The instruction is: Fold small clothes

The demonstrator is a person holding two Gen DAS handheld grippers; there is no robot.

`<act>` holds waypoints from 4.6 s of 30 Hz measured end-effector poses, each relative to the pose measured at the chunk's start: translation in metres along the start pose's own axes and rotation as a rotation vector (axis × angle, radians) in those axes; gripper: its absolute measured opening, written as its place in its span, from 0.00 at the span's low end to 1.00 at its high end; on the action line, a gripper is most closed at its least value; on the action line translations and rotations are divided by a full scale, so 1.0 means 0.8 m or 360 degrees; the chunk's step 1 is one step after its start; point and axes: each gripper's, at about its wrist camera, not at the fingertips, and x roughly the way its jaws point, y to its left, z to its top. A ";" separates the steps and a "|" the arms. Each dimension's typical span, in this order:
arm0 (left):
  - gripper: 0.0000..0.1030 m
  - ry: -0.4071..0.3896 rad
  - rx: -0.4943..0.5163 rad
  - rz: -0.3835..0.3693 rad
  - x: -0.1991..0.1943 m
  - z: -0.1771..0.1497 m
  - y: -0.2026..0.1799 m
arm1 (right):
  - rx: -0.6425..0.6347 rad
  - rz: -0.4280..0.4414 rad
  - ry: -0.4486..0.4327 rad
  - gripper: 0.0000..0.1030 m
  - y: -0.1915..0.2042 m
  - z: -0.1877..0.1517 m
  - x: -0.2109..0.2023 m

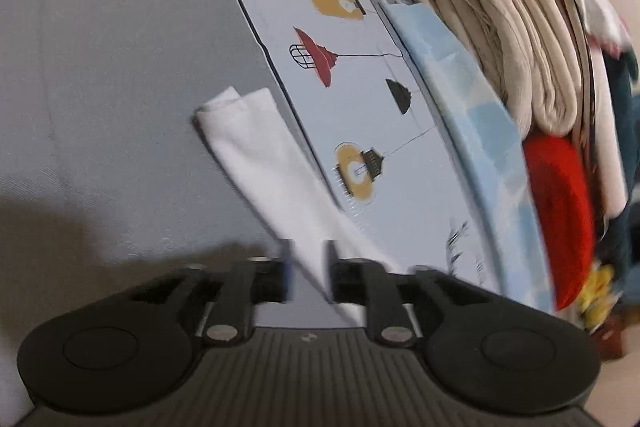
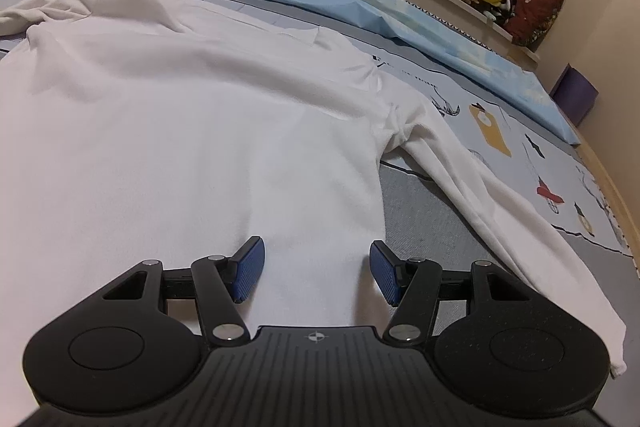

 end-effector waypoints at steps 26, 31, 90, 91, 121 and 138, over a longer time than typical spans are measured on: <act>0.04 -0.0291 0.0118 -0.0202 -0.076 0.032 0.025 | -0.0055 -0.0009 -0.0006 0.59 0.009 0.002 0.000; 0.05 -0.0053 0.0136 -0.0045 -0.069 -0.006 0.109 | -0.0059 -0.0015 -0.0004 0.59 0.009 0.003 0.000; 0.76 -0.0101 0.1607 0.0049 0.269 -0.197 -0.403 | 0.0363 0.0436 -0.0033 0.60 -0.042 0.029 -0.050; 0.90 -0.0122 0.1589 0.0045 0.249 -0.197 -0.394 | 0.0367 0.0432 -0.0033 0.60 -0.044 0.029 -0.050; 0.06 0.0498 0.1666 -0.0127 -0.091 -0.448 -0.135 | 0.0413 0.0529 0.0260 0.03 -0.121 -0.114 -0.086; 0.27 0.0645 0.1512 0.0025 -0.117 -0.411 -0.063 | 0.0591 0.0756 0.0394 0.07 -0.155 -0.141 -0.114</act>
